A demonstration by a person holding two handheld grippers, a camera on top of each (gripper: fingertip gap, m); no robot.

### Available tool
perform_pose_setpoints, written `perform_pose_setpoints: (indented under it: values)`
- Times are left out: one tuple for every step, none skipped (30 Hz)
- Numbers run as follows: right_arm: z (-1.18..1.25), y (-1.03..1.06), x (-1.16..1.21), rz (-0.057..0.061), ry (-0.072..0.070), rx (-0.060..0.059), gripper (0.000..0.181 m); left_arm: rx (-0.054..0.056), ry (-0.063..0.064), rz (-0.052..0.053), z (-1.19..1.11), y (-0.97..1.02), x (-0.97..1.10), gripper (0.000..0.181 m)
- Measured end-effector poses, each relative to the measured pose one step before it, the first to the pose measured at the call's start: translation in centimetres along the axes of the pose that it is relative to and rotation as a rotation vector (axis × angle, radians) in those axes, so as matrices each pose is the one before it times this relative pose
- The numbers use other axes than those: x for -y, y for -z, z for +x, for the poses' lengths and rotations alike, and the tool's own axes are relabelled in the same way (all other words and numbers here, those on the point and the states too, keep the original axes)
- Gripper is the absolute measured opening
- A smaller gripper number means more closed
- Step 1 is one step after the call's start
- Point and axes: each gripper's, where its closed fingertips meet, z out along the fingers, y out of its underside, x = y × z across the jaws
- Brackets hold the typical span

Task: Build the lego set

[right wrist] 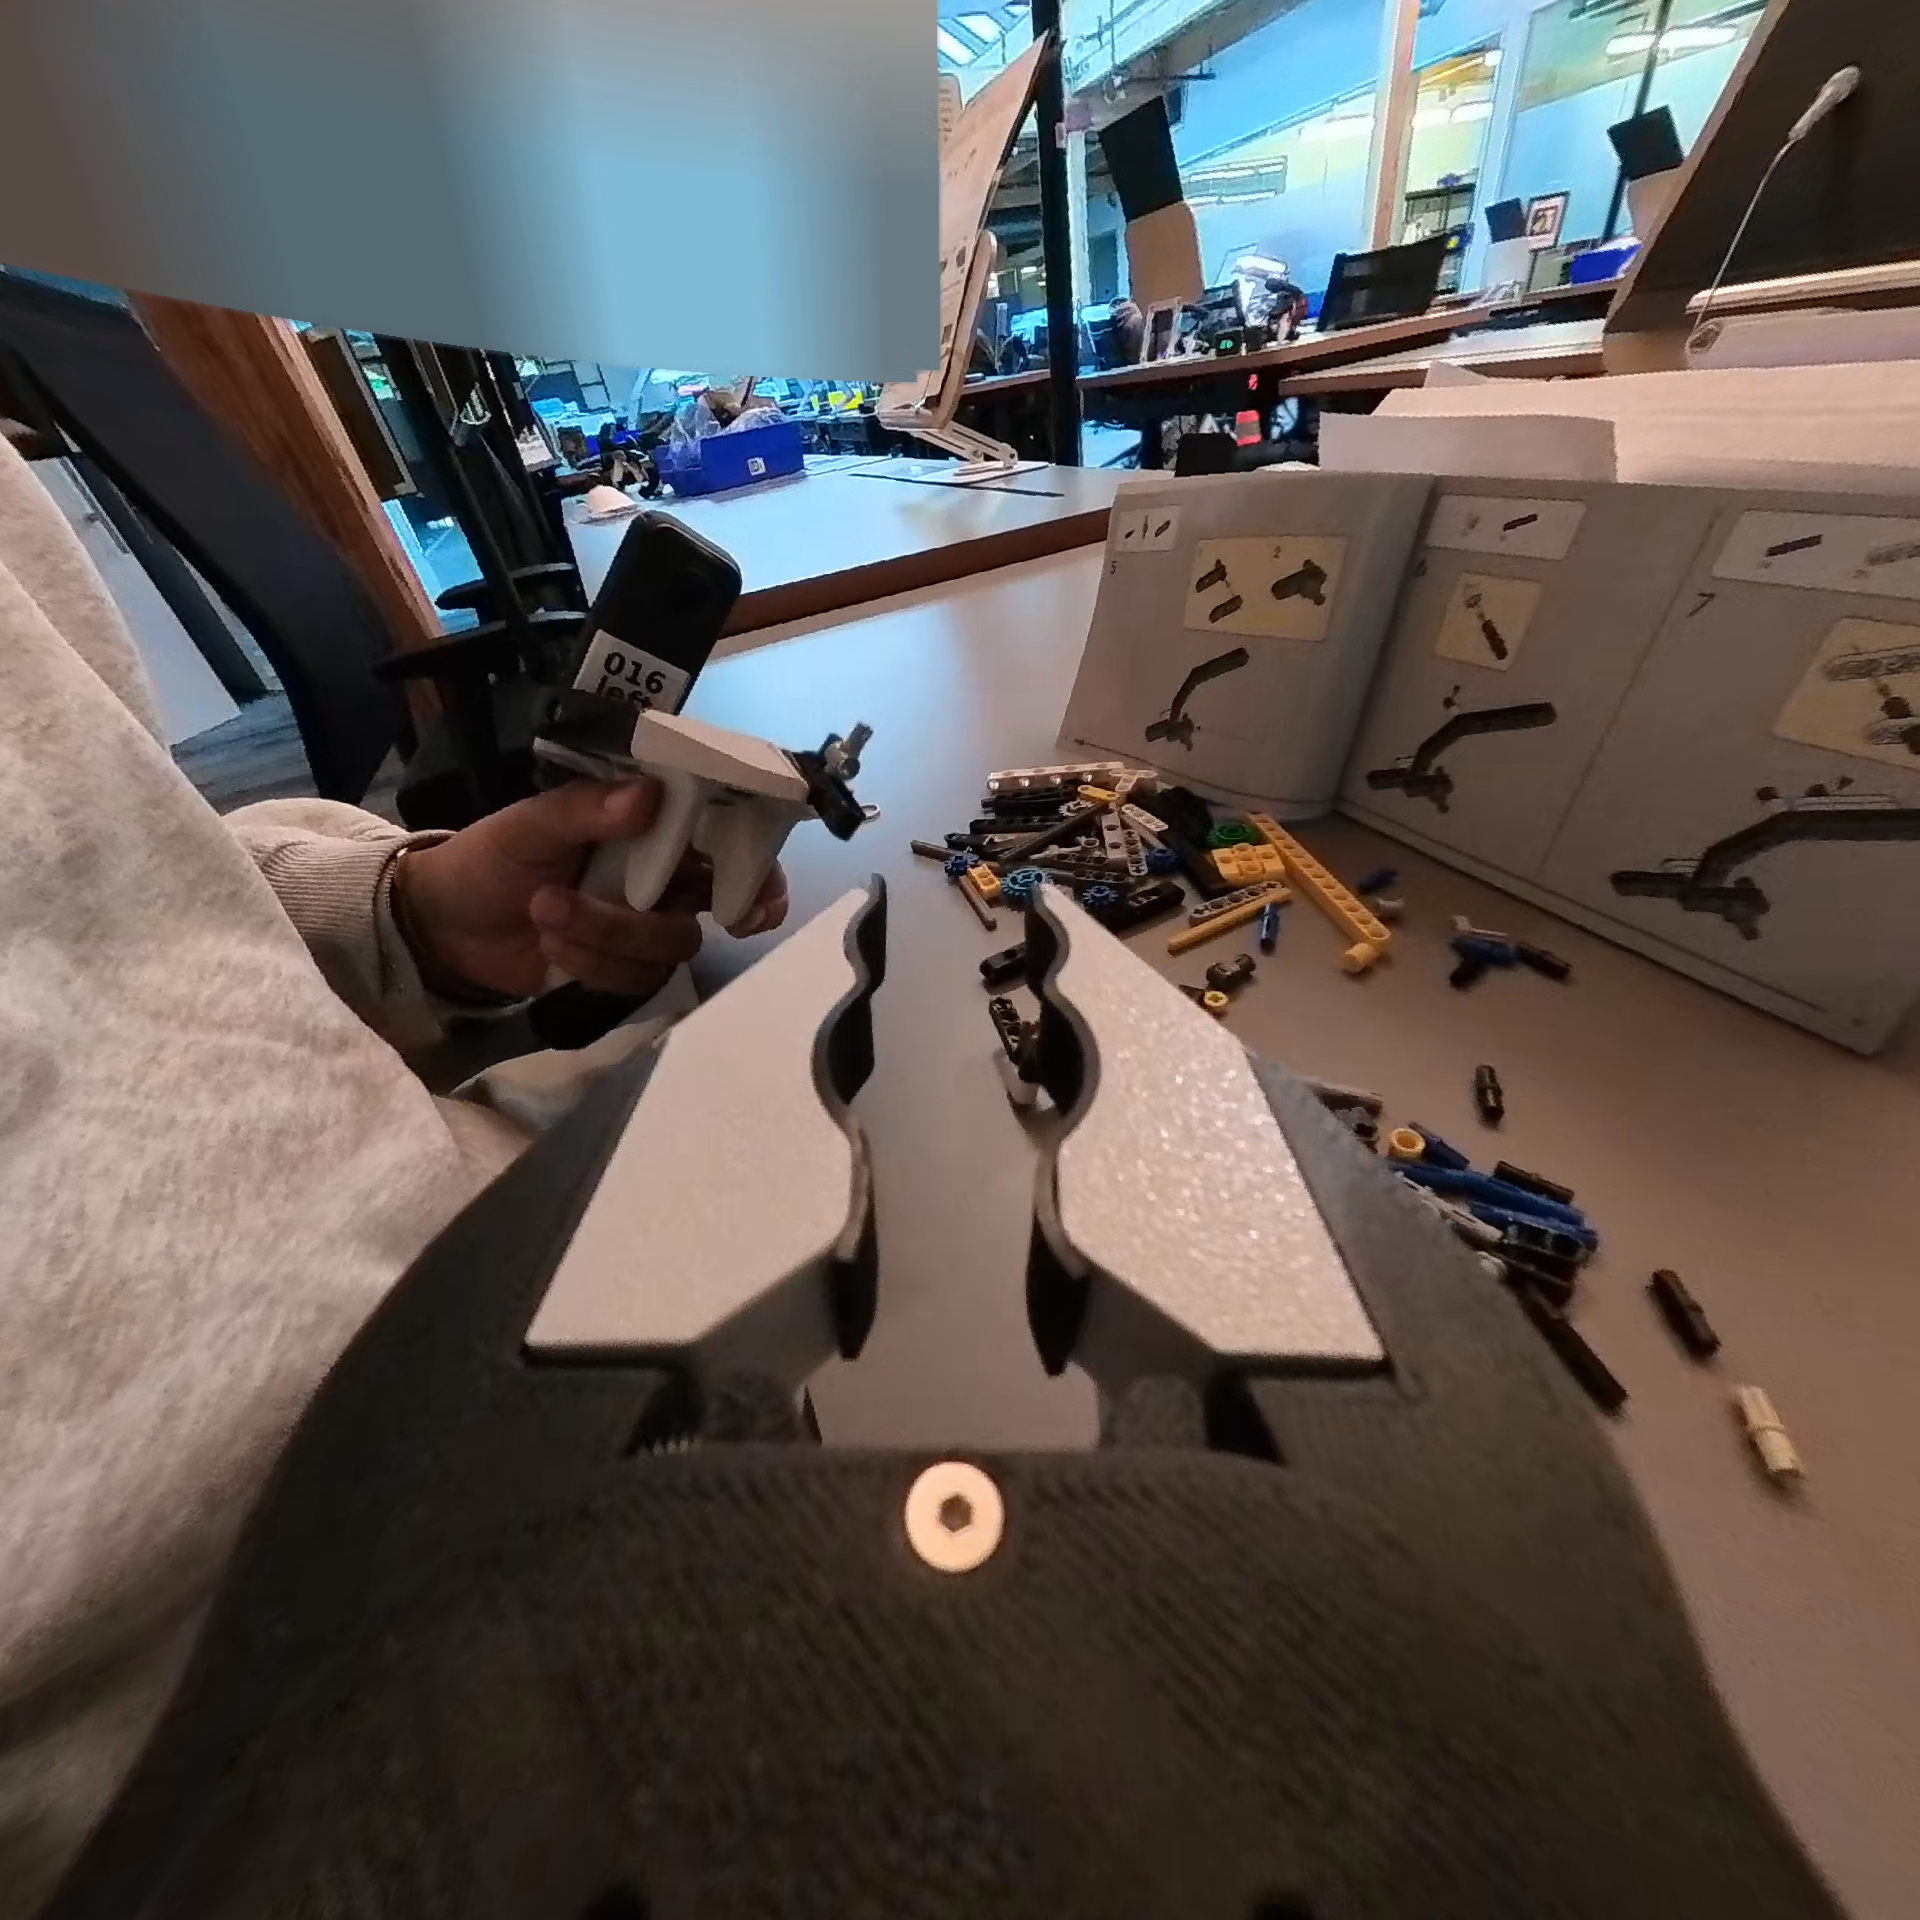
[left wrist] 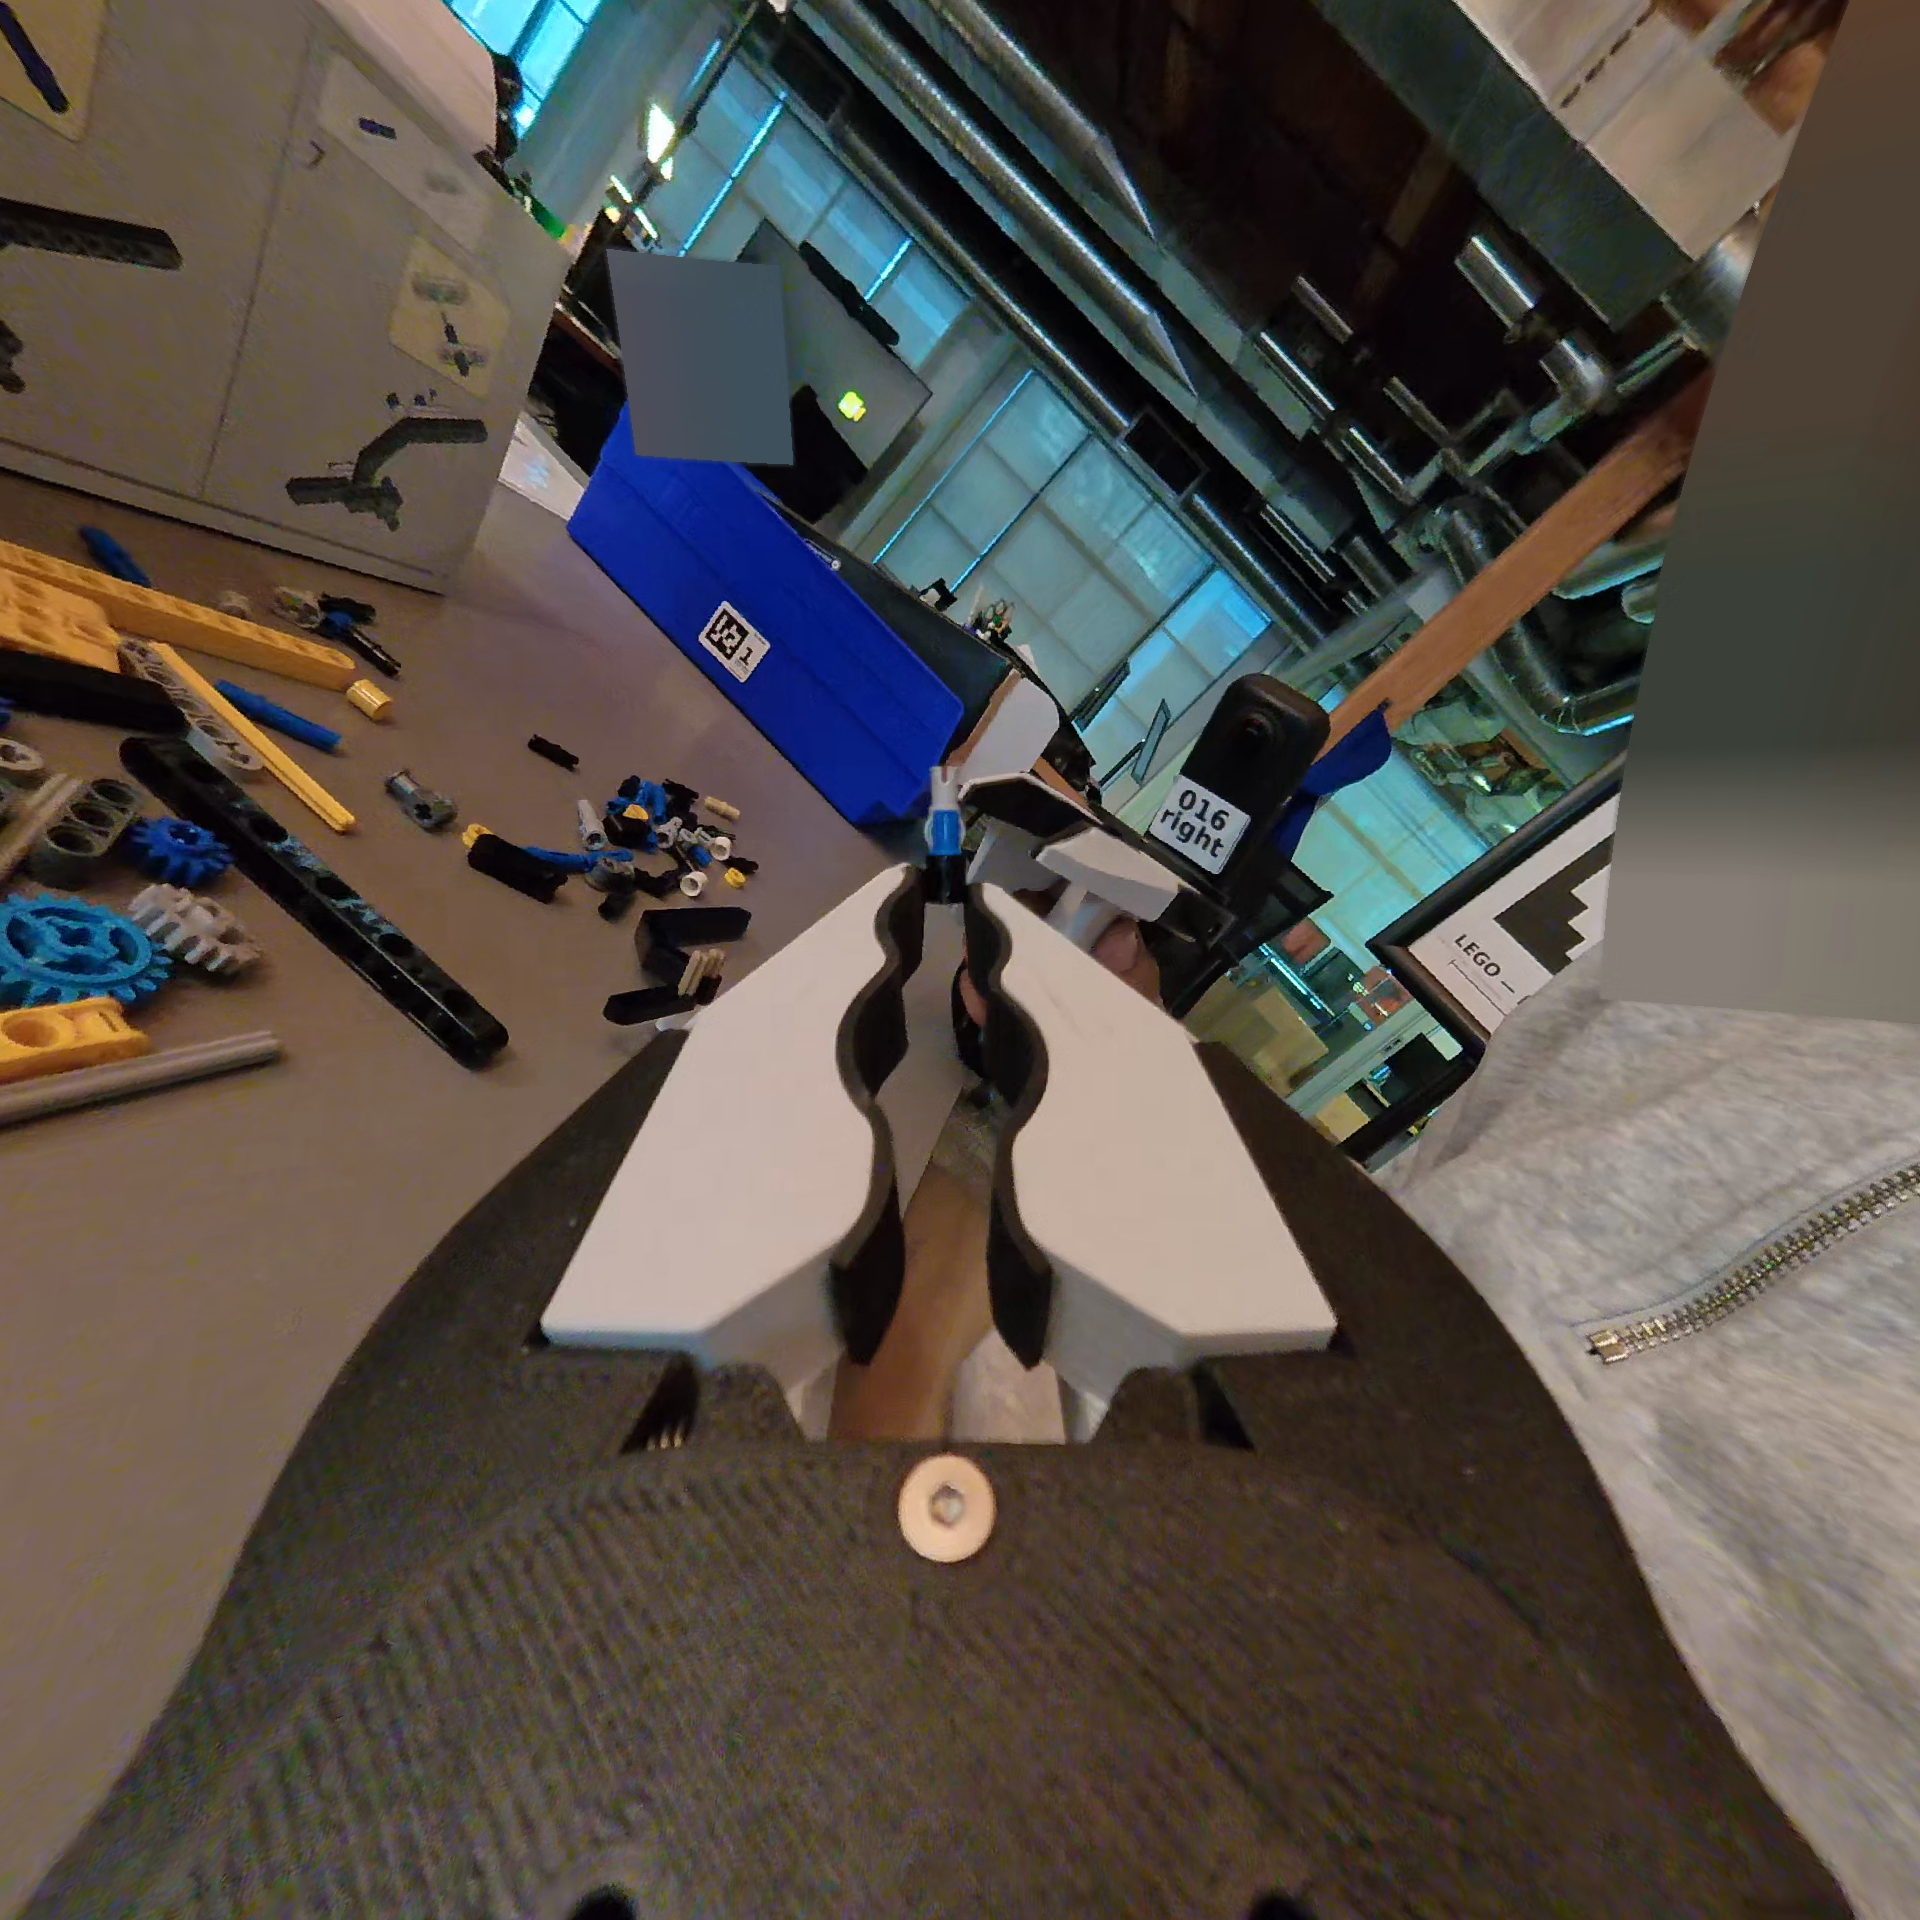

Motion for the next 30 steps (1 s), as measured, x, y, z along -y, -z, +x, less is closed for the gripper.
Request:
perform_pose_setpoints:
  values:
    - [0.016, 0.064, 0.045, 0.0043, -0.0036, 0.0015, 0.025, 0.0026, -0.0009, -0.0007, -0.053, -0.010, -0.031, 0.005]
    - [0.007, 0.059, 0.049, 0.0039, -0.0030, 0.0020, 0.025, 0.0028, -0.0006, -0.0008, -0.051, -0.018, -0.037, 0.005]
    - [0.007, 0.046, 0.026, 0.0030, -0.0027, 0.0018, 0.025, 0.0016, -0.0004, -0.0018, -0.045, -0.028, -0.043, 0.005]
    - [0.006, 0.036, 0.020, 0.0018, -0.0021, 0.0015, 0.025, 0.0015, -0.0009, -0.0022, -0.033, -0.023, -0.047, 0.005]
    - [0.002, 0.016, 0.002, 0.0006, -0.0016, 0.0013, 0.025, 0.0012, -0.0011, -0.0018, -0.024, -0.028, -0.033, 0.005]
    - [-0.004, 0.013, -0.010, -0.0003, -0.0009, 0.0018, 0.025, 0.0014, -0.0021, -0.0019, -0.010, -0.029, -0.044, 0.005]
    - [-0.016, 0.001, -0.019, -0.0007, -0.0003, 0.0018, 0.025, 0.0023, -0.0032, -0.0021, -0.026, -0.015, -0.048, 0.005]
    - [-0.014, 0.004, -0.014, -0.0011, -0.0001, 0.0016, 0.025, 0.0027, -0.0037, -0.0019, -0.018, -0.028, -0.035, 0.005]
    - [-0.024, -0.007, -0.034, -0.0017, 0.0002, 0.0014, 0.025, 0.0020, -0.0033, -0.0021, -0.027, -0.028, -0.046, 0.005]
    - [-0.018, -0.011, -0.035, -0.0024, 0.0010, 0.0010, 0.025, 0.0013, -0.0023, -0.0015, -0.014, -0.014, -0.030, 0.005]
    - [-0.019, -0.022, -0.044, -0.0030, 0.0019, 0.0004, 0.025, 0.0013, -0.0010, -0.0007, -0.021, -0.013, -0.017, 0.005]
    - [-0.030, -0.024, -0.049, -0.0031, 0.0026, 0.0000, 0.025, 0.0015, -0.0013, 0.0000, -0.014, -0.006, -0.003, 0.005]
    - [-0.023, -0.023, -0.041, -0.0032, 0.0032, -0.0003, 0.025, 0.0012, -0.0004, 0.0002, -0.033, -0.004, 0.001, 0.005]
    - [-0.037, -0.027, -0.057, -0.0036, 0.0037, 0.0001, 0.025, 0.0013, 0.0005, 0.0000, -0.031, 0.006, 0.003, 0.005]
    - [-0.027, -0.037, -0.060, -0.0039, 0.0036, -0.0002, 0.025, 0.0012, 0.0002, -0.0003, -0.028, -0.010, -0.010, 0.005]
    - [-0.024, -0.037, -0.053, -0.0043, 0.0028, -0.0003, 0.025, 0.0009, -0.0001, -0.0007, -0.032, -0.011, -0.009, 0.005]
    - [-0.029, -0.031, -0.062, -0.0044, 0.0021, 0.0007, 0.025, 0.0014, -0.0006, -0.0013, -0.024, -0.022, -0.023, 0.005]
    - [-0.011, -0.033, -0.051, -0.0038, 0.0011, 0.0005, 0.025, 0.0015, -0.0011, -0.0014, -0.030, -0.021, -0.025, 0.005]
    - [-0.004, -0.024, -0.047, -0.0029, 0.0003, 0.0008, 0.025, 0.0016, -0.0008, -0.0009, -0.030, -0.016, -0.014, 0.005]
    - [-0.005, -0.012, -0.022, -0.0019, -0.0004, 0.0010, 0.025, 0.0011, -0.0006, -0.0003, -0.025, -0.011, -0.001, 0.005]
    - [0.004, 0.009, -0.011, -0.0010, -0.0011, 0.0007, 0.025, 0.0007, 0.0002, -0.0007, -0.010, -0.017, -0.011, 0.005]
    - [0.017, 0.008, -0.005, 0.0000, -0.0018, 0.0005, 0.025, 0.0007, 0.0006, -0.0012, -0.024, -0.008, -0.015, 0.005]
    - [0.032, 0.016, 0.009, 0.0010, -0.0022, 0.0004, 0.025, 0.0013, -0.0003, -0.0010, -0.023, -0.015, -0.015, 0.005]
    - [0.025, 0.026, 0.025, 0.0015, -0.0024, 0.0002, 0.025, 0.0012, -0.0009, -0.0007, -0.018, -0.013, -0.017, 0.005]
    - [0.025, 0.025, 0.015, 0.0015, -0.0023, 0.0004, 0.025, 0.0006, -0.0005, -0.0005, -0.010, -0.005, -0.011, 0.005]
    - [0.014, 0.022, 0.019, 0.0012, -0.0020, 0.0003, 0.025, 0.0001, 0.0002, -0.0003, 0.000, 0.002, -0.005, 0.005]
    - [0.016, 0.016, 0.014, 0.0008, -0.0014, 0.0002, 0.025, 0.0001, 0.0004, 0.0002, -0.006, -0.006, 0.009, 0.005]
    - [0.012, 0.014, -0.006, 0.0002, -0.0009, -0.0001, 0.025, -0.0006, 0.0014, 0.0006, -0.001, 0.011, 0.014, 0.005]
    - [-0.003, 0.002, -0.005, -0.0004, -0.0001, 0.0002, 0.025, -0.0012, 0.0029, 0.0007, -0.005, 0.017, 0.011, 0.005]
    - [0.002, -0.004, 0.000, -0.0007, 0.0006, -0.0002, 0.025, -0.0021, 0.0044, 0.0017, 0.000, 0.021, 0.043, 0.005]
